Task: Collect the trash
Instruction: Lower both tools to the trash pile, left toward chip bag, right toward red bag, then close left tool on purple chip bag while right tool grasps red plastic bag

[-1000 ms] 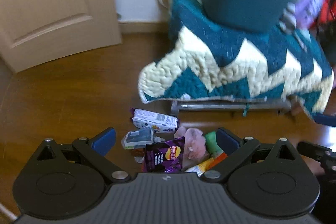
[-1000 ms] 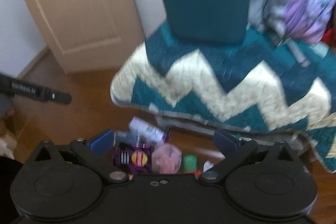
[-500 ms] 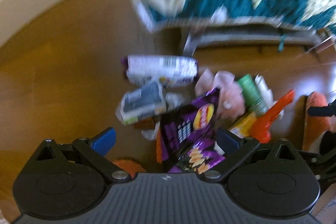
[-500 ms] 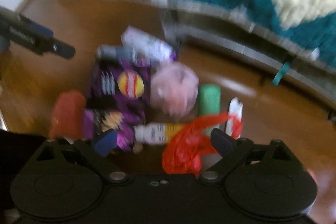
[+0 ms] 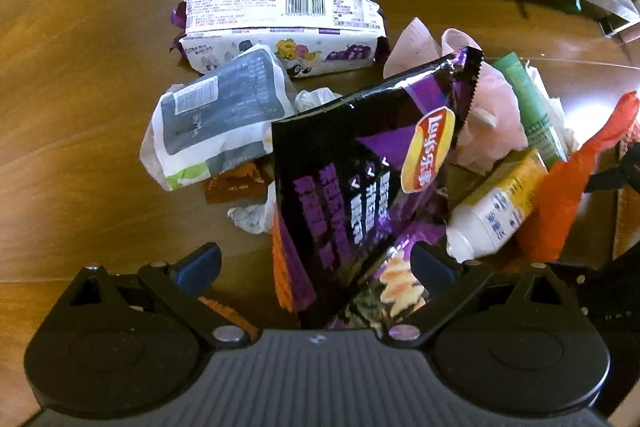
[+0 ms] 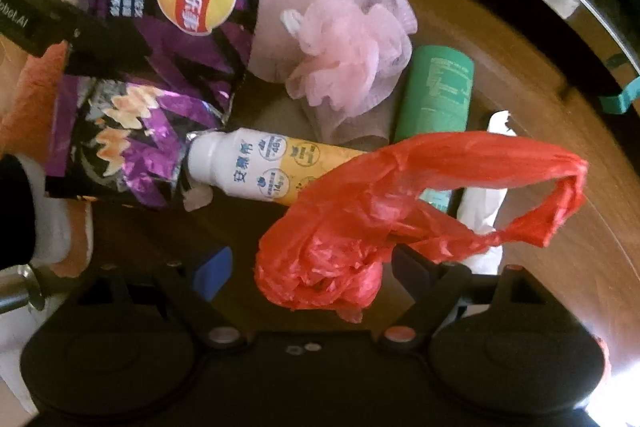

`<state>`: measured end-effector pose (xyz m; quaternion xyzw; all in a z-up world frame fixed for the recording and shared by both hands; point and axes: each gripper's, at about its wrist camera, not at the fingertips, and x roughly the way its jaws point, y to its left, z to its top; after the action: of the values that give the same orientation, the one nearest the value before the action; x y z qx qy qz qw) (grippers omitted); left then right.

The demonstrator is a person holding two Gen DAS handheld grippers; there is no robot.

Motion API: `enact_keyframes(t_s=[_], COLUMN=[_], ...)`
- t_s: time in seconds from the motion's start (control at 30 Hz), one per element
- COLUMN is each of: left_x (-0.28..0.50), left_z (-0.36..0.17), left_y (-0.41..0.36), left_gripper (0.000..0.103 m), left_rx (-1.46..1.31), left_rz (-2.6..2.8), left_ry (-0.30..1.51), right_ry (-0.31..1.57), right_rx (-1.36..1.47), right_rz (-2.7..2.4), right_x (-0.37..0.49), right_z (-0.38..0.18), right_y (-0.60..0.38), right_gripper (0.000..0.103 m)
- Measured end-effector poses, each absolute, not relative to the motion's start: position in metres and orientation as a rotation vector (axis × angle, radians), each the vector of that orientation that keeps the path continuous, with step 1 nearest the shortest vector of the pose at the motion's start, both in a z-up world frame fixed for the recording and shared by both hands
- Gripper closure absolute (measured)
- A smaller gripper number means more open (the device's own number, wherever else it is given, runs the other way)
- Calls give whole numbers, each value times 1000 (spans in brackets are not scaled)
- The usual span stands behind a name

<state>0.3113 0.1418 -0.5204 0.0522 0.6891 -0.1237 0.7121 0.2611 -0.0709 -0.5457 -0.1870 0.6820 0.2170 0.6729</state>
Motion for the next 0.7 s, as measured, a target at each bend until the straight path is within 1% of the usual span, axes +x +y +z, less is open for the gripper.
enact_keyframes(t_s=[0.03, 0.07, 0.1, 0.13, 0.17, 0.2, 0.23, 0.27, 0.3, 0.33, 0.37, 0.4, 0.43, 0.47, 0.5, 0.53, 0.6, 0.7], left_x=[311, 311, 311, 310, 309, 308, 307, 306, 305, 304, 303, 303, 302, 302, 301, 301, 302, 301], left_z=[-522, -523, -526, -528, -529, -530, -531, -531, -529, -527, -525, -524, -521, -519, -516, -512, -504, -487], left_y=[141, 139, 137, 135, 133, 132, 130, 130, 129, 130, 130, 130, 129, 128, 127, 125, 122, 119], left_gripper=[2, 7, 17, 23, 37, 47, 50, 53, 59, 62, 67, 69, 70, 72, 74, 75, 81, 84], left_rx=[113, 106, 102, 107, 118, 129, 137, 142, 139, 131, 121, 118, 119, 124, 132, 142, 154, 181], left_rz=[-278, -283, -288, -293, -299, -306, -311, -314, -324, -339, -354, -362, -369, -378, -385, -391, -406, -426], left_ry=[1528, 1529, 1531, 1536, 1539, 1541, 1545, 1549, 1550, 1552, 1554, 1555, 1553, 1549, 1545, 1541, 1533, 1501], right_ry=[1535, 1534, 1534, 1531, 1528, 1528, 1526, 1523, 1521, 1521, 1515, 1513, 1509, 1509, 1514, 1516, 1516, 1489], right_rx=[-430, -438, -446, -456, -463, -466, -469, -474, -478, -480, -482, -485, -481, -477, -476, -478, -474, -483], right_rz=[492, 494, 490, 483, 477, 473, 468, 463, 459, 457, 452, 447, 443, 439, 432, 425, 415, 397], right_x=[260, 260, 259, 258, 257, 256, 255, 254, 253, 251, 250, 249, 248, 247, 246, 245, 241, 231], right_z=[-548, -551, -552, -553, -554, -555, -554, -552, -549, -547, -546, -542, -538, -535, -532, -528, -518, -499], right_y=[-70, -69, -68, -68, -68, -69, -70, -70, -71, -72, -72, -73, -75, -78, -80, -83, -89, -93], right_gripper=[16, 18, 21, 26, 28, 32, 37, 40, 48, 56, 60, 69, 75, 77, 83, 87, 90, 93])
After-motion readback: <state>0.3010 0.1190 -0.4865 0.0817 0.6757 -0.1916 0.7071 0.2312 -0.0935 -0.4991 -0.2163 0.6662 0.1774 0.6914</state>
